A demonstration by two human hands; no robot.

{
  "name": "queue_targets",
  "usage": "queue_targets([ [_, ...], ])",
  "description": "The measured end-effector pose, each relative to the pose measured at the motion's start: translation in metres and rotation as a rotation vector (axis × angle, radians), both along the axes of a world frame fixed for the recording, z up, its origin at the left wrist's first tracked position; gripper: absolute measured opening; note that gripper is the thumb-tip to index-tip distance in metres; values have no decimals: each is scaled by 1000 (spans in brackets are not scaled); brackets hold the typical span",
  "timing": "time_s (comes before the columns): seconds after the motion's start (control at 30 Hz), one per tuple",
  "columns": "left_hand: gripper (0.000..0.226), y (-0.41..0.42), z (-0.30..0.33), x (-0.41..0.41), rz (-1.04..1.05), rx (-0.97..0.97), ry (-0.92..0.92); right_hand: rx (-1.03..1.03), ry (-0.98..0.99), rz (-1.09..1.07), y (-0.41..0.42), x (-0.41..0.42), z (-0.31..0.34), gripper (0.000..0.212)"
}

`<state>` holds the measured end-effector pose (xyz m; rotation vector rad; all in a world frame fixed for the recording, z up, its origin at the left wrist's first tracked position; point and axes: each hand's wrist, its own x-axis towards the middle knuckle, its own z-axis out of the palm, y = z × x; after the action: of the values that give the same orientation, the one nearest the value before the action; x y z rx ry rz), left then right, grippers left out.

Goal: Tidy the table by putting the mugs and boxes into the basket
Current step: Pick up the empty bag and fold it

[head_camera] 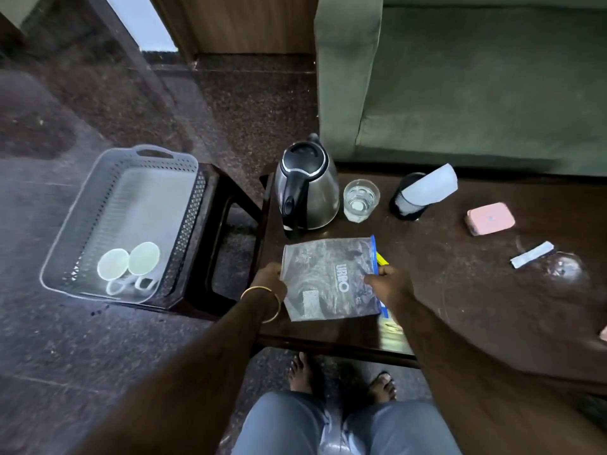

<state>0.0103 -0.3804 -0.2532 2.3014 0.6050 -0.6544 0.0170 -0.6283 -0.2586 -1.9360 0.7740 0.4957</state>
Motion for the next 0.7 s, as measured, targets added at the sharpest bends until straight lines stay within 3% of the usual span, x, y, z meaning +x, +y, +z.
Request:
queue_targets([
  [0.13, 25, 0, 64, 3, -42, -6, -16, 67, -59, -11, -12, -9, 62, 14],
  [0.33, 9, -7, 196, 21, -19, -92, -110, 242, -234, -63, -33, -9, 185, 15],
  [0.43, 7, -16, 263, 39, 3, -139, -204, 315, -345, -56, -47, 7, 246, 19],
  [0.6, 24, -34, 344, 58, 49, -215, -358, 489, -545, -54, -72, 33, 336, 34],
  [0.7, 26, -49, 405, 70, 19, -252, -415, 443, -678, 48, -94, 46, 399, 15],
])
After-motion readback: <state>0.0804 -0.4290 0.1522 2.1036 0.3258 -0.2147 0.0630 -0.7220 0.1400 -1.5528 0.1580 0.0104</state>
